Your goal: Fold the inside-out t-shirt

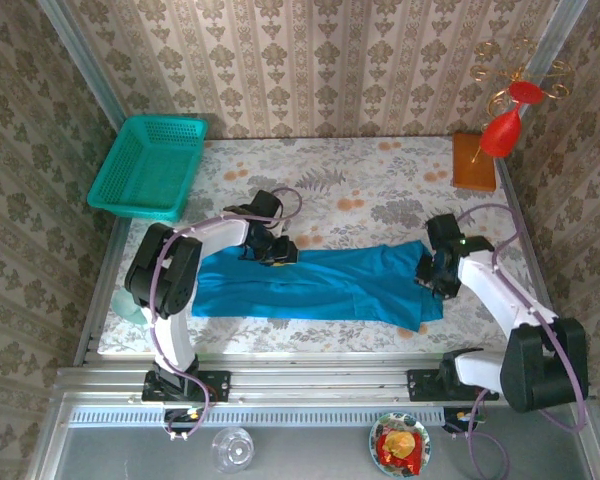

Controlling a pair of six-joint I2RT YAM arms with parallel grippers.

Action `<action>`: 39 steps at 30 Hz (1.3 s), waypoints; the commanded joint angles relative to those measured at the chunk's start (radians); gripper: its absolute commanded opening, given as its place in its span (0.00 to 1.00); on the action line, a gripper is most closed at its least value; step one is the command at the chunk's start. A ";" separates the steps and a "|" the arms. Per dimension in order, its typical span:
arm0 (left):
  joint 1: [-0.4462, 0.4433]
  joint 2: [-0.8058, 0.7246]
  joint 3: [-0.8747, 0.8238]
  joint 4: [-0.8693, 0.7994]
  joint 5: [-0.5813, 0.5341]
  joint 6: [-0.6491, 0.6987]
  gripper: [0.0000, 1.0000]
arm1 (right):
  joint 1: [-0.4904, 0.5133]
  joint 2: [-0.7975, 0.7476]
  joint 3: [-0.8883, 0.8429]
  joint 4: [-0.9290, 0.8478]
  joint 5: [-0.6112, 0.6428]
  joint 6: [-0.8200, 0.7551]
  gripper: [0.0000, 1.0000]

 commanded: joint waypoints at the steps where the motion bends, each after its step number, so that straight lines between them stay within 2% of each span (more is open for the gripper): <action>1: 0.013 -0.077 0.048 -0.069 -0.023 0.020 0.34 | -0.043 0.099 0.093 0.059 -0.046 -0.109 0.33; 5: 0.046 -0.130 0.052 -0.144 -0.079 0.053 0.34 | -0.091 0.263 0.193 0.092 -0.121 -0.175 0.38; 8: 0.113 -0.159 0.025 -0.193 -0.130 0.089 0.33 | -0.114 0.348 0.249 0.098 -0.153 -0.208 0.41; 14: 0.262 -0.174 -0.064 -0.205 -0.158 0.155 0.26 | -0.149 0.443 0.287 0.145 -0.227 -0.234 0.42; 18: 0.339 -0.155 -0.087 -0.198 -0.180 0.185 0.25 | -0.157 0.472 0.302 0.174 -0.252 -0.237 0.41; 21: 0.382 -0.131 -0.106 -0.178 -0.174 0.193 0.24 | -0.166 0.492 0.322 0.187 -0.281 -0.235 0.30; 25: 0.416 -0.108 -0.123 -0.167 -0.180 0.197 0.22 | -0.180 0.499 0.352 0.192 -0.288 -0.233 0.04; 26: 0.424 -0.104 -0.128 -0.165 -0.183 0.195 0.22 | -0.186 0.499 0.361 0.189 -0.284 -0.230 0.00; 31: 0.460 -0.096 -0.150 -0.149 -0.185 0.186 0.16 | -0.235 0.514 0.391 0.175 -0.245 -0.202 0.00; 39: 0.511 -0.094 -0.171 -0.132 -0.192 0.181 0.14 | -0.270 0.573 0.430 0.192 -0.276 -0.202 0.00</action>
